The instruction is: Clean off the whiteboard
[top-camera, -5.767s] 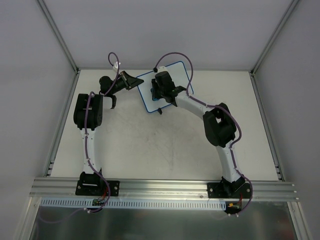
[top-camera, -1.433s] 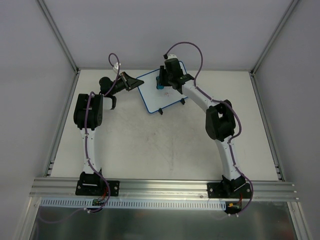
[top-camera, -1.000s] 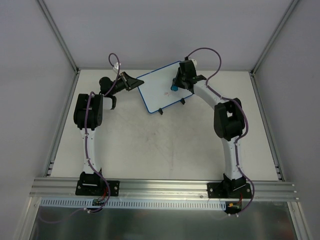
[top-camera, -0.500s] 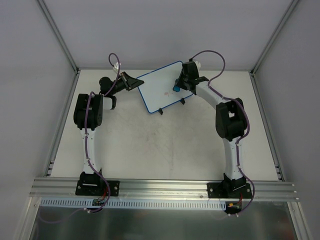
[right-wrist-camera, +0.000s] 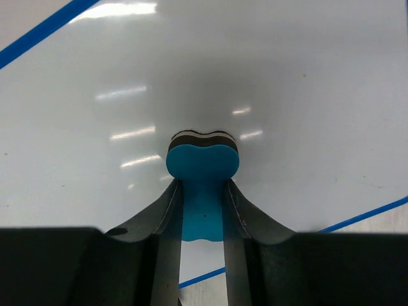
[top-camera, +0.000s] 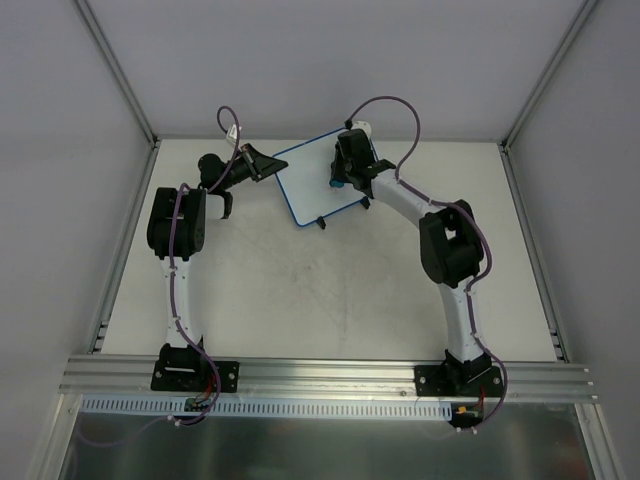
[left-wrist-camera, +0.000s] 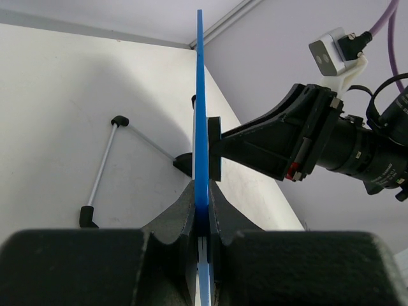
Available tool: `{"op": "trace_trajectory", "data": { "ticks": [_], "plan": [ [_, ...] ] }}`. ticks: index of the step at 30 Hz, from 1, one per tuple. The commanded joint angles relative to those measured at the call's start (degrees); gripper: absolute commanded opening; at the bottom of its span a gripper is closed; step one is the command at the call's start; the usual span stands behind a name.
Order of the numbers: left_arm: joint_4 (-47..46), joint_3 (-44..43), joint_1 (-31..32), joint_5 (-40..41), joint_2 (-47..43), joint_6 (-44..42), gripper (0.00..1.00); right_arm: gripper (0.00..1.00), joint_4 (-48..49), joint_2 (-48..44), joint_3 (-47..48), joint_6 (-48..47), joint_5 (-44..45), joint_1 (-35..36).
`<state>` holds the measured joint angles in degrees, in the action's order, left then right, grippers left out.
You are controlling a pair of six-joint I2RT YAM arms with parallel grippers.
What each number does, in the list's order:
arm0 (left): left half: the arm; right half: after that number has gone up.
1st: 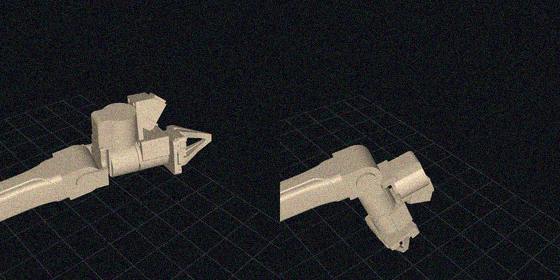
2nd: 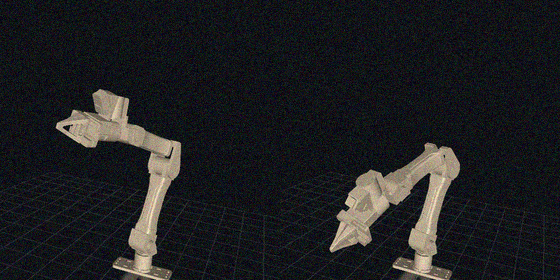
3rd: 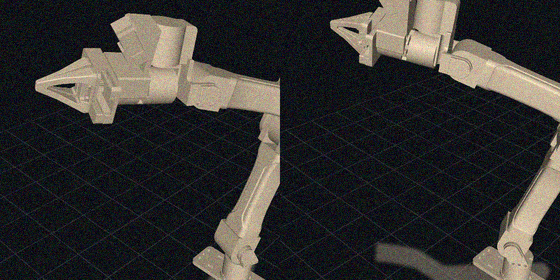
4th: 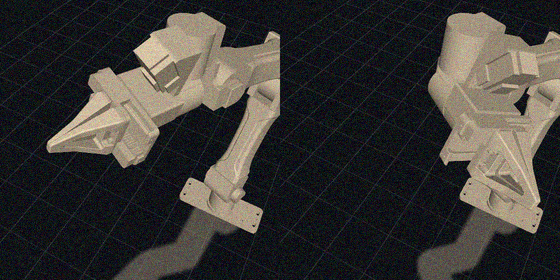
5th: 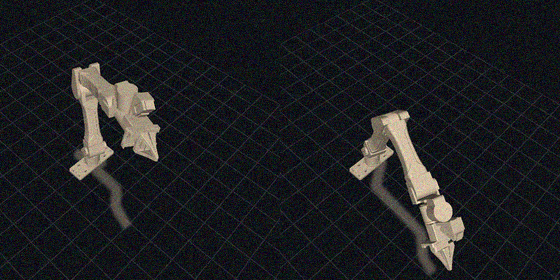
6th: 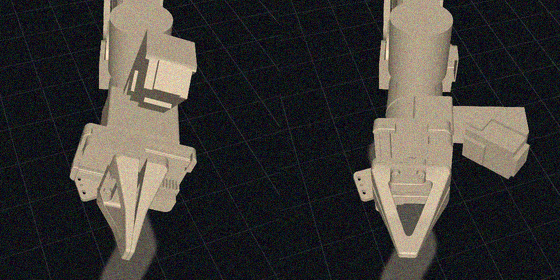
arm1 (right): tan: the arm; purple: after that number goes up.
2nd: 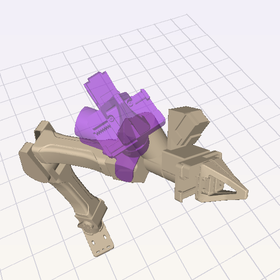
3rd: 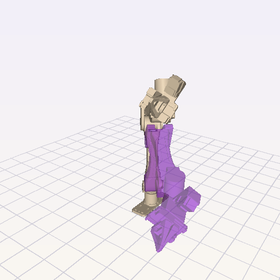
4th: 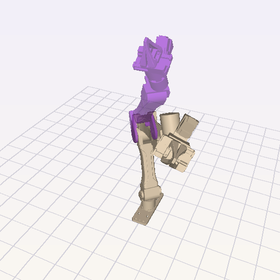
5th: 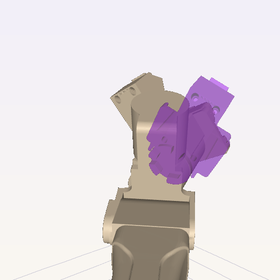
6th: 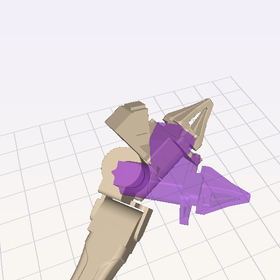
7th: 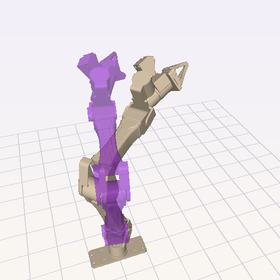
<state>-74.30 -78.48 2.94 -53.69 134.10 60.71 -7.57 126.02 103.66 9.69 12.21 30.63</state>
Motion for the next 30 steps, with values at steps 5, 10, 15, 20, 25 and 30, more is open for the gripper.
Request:
{"op": "trace_trajectory", "data": {
  "ticks": [5, 10, 15, 20, 25, 30],
  "plan": [
    [-6.73, 0.78, 1.37, -6.69, -2.53, -1.73, 0.0, 0.0, 2.21, 2.3, 2.86, -6.08, -10.26, 3.91],
    [-6.73, 0.7, 1.37, -6.78, -2.62, -1.82, 0.0, 0.0, 2.13, 3.44, 4.27, -7.67, -16.07, 4.61],
    [-6.82, 0.87, 1.37, -6.78, -2.62, -1.82, 0.0, 0.0, 0.63, 3.53, 4.27, -6.8, -13.8, 4.52],
    [-6.91, 0.96, 1.37, -6.78, -2.71, -1.82, 0.0, 0.0, -0.69, 2.92, 2.35, -2.06, -5.99, 3.47],
    [-6.91, 1.05, 1.37, -6.78, -2.71, -1.91, 0.0, 0.0, -0.69, 0.02, -4.06, 4.27, -2.46, 0.75],
    [-7.35, 1.13, 1.37, -6.78, -2.71, -1.47, 0.0, 0.0, -0.34, -1.56, -7.41, 6.56, -1.75, -1.18]
  ]
}}
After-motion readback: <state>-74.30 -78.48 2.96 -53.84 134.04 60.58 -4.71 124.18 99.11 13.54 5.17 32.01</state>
